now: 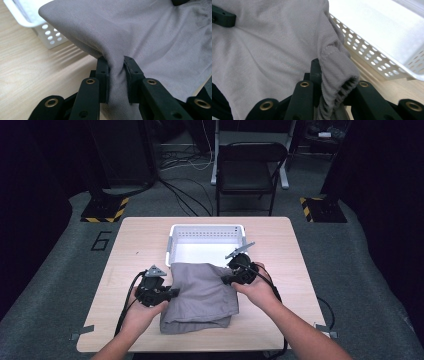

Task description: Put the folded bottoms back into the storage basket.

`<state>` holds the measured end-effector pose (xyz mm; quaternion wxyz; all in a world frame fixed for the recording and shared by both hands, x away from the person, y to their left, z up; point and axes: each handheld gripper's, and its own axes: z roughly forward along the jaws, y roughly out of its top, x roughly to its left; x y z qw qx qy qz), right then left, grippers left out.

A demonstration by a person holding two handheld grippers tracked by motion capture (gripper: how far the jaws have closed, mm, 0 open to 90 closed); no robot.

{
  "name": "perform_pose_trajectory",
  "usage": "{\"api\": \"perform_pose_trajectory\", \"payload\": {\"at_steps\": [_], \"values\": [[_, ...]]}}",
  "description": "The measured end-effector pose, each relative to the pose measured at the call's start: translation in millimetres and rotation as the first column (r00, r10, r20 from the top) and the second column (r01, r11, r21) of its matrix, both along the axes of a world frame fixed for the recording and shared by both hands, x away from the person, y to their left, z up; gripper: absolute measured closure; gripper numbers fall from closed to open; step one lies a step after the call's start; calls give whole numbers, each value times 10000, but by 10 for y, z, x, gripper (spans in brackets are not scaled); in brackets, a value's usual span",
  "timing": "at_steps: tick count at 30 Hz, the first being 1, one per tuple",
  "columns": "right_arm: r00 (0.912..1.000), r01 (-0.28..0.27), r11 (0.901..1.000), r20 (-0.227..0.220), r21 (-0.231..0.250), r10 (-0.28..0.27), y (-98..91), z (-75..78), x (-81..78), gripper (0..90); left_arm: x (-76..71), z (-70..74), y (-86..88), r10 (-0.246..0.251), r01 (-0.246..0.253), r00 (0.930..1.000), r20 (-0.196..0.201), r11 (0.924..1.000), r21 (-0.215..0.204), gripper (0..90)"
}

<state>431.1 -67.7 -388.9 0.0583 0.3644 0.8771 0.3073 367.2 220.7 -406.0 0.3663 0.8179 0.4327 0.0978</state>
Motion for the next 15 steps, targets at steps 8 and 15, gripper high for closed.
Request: {"api": "perform_pose_trajectory", "payload": {"at_steps": [8, 15], "values": [[9999, 106, 9999, -58, -36, -106, -34, 143, 40, 772, 42, 142, -55, -143, 142, 9999, 69, 9998, 169, 763], [9999, 81, 9999, -88, -81, -82, -36, 277, 59, 772, 81, 252, -36, -117, 116, 9999, -71, 9999, -6, 763]]}}
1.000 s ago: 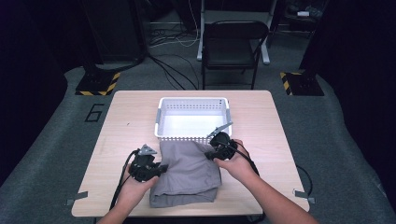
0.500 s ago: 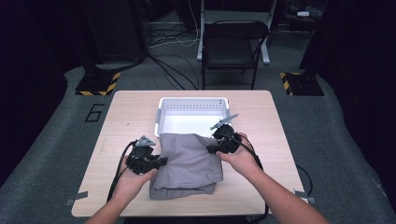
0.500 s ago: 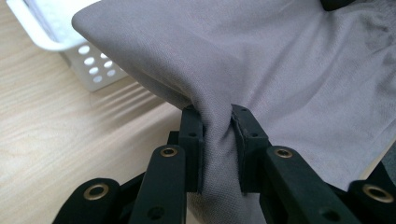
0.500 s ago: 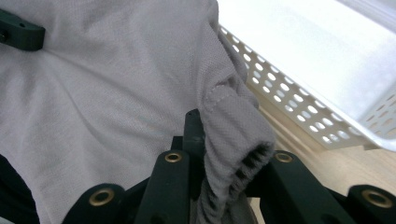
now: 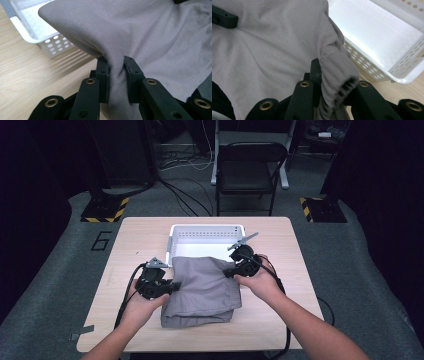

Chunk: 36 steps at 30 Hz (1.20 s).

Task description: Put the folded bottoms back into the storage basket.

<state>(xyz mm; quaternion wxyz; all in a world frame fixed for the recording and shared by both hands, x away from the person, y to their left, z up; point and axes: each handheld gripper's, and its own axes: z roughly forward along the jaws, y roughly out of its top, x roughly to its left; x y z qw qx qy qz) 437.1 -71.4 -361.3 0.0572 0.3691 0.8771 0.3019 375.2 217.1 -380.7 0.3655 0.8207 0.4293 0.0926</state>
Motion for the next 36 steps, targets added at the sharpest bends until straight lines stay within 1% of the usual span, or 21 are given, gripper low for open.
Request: {"api": "perform_pose_trajectory", "payload": {"at_steps": [4, 6, 9, 10, 11, 14, 15, 17, 20, 21, 22, 23, 24, 25, 26, 28, 31, 32, 33, 35, 36], "values": [[10000, 66, 10000, -33, -7, -66, 13, 96, 6, 772, 1, 90, 0, 29, -28, 10000, 88, 10000, -4, 764], [9999, -95, 10000, 117, -19, 95, 15, 139, 22, 772, 7, 140, 7, -23, 22, 9999, 99, 10000, 74, 763], [10000, 32, 10000, -35, -90, -32, 33, 221, 27, 772, 21, 209, 10, 5, -6, 9999, 140, 10000, 13, 763], [10000, 32, 10000, -35, -90, -32, 33, 221, 27, 772, 21, 209, 10, 5, -6, 9999, 140, 10000, 13, 764], [10000, -14, 9999, 54, -145, 15, 41, 280, 52, 772, 32, 254, 10, 37, -37, 9998, 195, 10000, 6, 764], [9999, -44, 9998, 102, -175, 45, 50, 328, 78, 772, 55, 295, 14, 38, -39, 9998, 217, 10000, 13, 764], [9999, -38, 9997, 137, -225, 41, 59, 364, 106, 772, 92, 335, 17, 74, -75, 9997, 226, 10000, 36, 764], [9999, 60, 9999, 130, -134, -58, 71, 397, 138, 772, 127, 363, 18, 78, -79, 9997, 244, 10000, 30, 764], [9998, 88, 9997, 180, -206, -84, 76, 435, 173, 772, 167, 393, 23, 76, -76, 9997, 240, 10000, -10, 764], [9997, 121, 9996, 231, -241, -115, 79, 469, 208, 772, 188, 409, 22, 114, -113, 9997, 203, 9999, -47, 763], [9994, 173, 9997, 301, -170, -168, 84, 471, 222, 772, 226, 428, 25, 12, -12, 9998, 191, 10000, 12, 763], [9994, 281, 9995, 213, -171, -277, 85, 487, 237, 772, 243, 432, 19, 65, -66, 9997, 232, 10000, 13, 764], [9994, 227, 9996, 248, -171, -223, 79, 494, 256, 772, 258, 433, 11, 168, -166, 9996, 219, 9998, -89, 763], [9996, 247, 9995, 157, -200, -244, 78, 508, 270, 772, 279, 449, 19, 67, -66, 9999, 112, 10000, -61, 764], [9992, 360, 9992, 182, -159, -357, 85, 513, 281, 772, 298, 457, 18, 105, -103, 9998, 148, 9999, -113, 764], [9993, 284, 9993, 265, -229, -278, 78, 524, 300, 772, 311, 467, 19, 113, -111, 9998, 144, 9998, -134, 764], [9990, 371, 9989, 257, -278, -364, 80, 586, 350, 772, 370, 540, 9, 154, -153, 9996, 250, 9999, -33, 763], [9990, 371, 9989, 257, -278, -364, 80, 586, 350, 772, 370, 540, 9, 154, -153, 9996, 250, 9999, -33, 763], [9986, 470, 9985, 257, -282, -463, 89, 622, 373, 772, 397, 576, 1, 139, -139, 9996, 253, 9999, -19, 763], [9985, 427, 9984, 358, -377, -414, 88, 655, 398, 772, 427, 605, -11, 171, -171, 9993, 323, 9999, 4, 763], [9983, 508, 9980, 316, -364, -497, 94, 673, 406, 771, 439, 626, -17, 176, -177, 9994, 313, 9998, 39, 763]]}}
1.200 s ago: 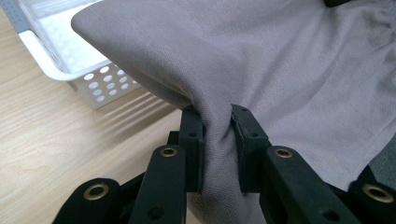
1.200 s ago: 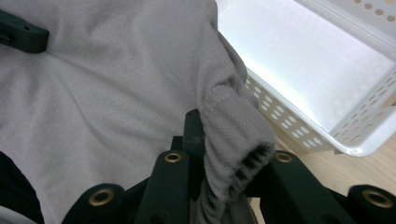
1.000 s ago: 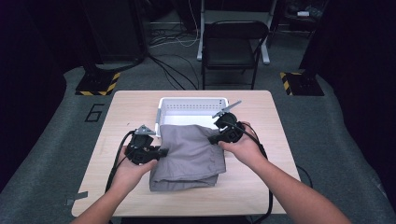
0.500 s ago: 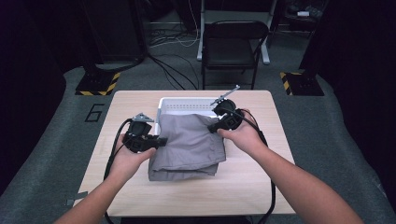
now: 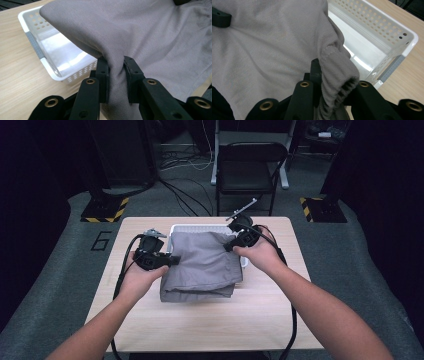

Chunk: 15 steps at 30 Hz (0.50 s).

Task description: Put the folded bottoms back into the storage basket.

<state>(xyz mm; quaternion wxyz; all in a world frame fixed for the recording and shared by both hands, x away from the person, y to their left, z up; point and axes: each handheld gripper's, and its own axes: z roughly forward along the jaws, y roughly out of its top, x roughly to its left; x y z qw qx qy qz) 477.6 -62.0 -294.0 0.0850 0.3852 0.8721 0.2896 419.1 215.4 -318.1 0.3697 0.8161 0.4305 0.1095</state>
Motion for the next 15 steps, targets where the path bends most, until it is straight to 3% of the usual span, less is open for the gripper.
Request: {"api": "perform_pose_trajectory", "payload": {"at_steps": [7, 15], "values": [[9999, 91, 9999, 113, -127, -90, -9, 97, 82, 771, 107, 69, -40, 37, -37, 9999, 113, 10000, 27, 764], [9994, 343, 9991, 20, -232, -342, -34, 25, 247, 771, 308, 20, -116, 40, -43, 10000, 76, 9996, 292, 763]]}}
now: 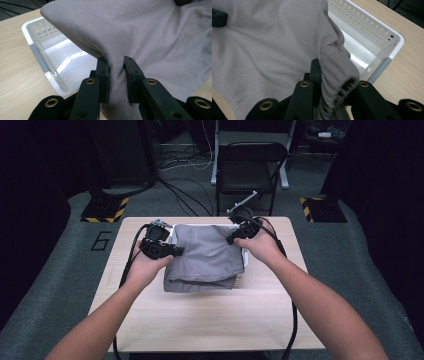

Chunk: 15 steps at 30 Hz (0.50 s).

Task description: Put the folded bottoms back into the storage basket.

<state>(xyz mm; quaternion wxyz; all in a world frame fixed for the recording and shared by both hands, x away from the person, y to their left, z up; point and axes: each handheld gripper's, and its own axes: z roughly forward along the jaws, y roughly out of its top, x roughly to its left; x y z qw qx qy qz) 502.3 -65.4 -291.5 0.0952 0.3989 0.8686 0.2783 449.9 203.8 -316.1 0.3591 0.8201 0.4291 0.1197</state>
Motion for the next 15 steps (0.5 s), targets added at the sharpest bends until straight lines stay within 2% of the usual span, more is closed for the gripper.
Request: {"api": "perform_pose_trajectory", "payload": {"at_steps": [7, 9, 15], "values": [[9999, 126, 9999, -47, -56, -126, -20, -68, 154, 771, 155, -68, -27, 35, -35, 10000, -61, 10000, -51, 763], [9996, 271, 9996, -95, 98, -270, -33, -91, 229, 771, 222, -87, -33, -132, 132, 9999, 18, 9999, -13, 763], [9989, 437, 9986, -157, 285, -433, -61, -130, 353, 770, 366, -142, -31, 86, -89, 9999, -114, 9997, -237, 763]]}}
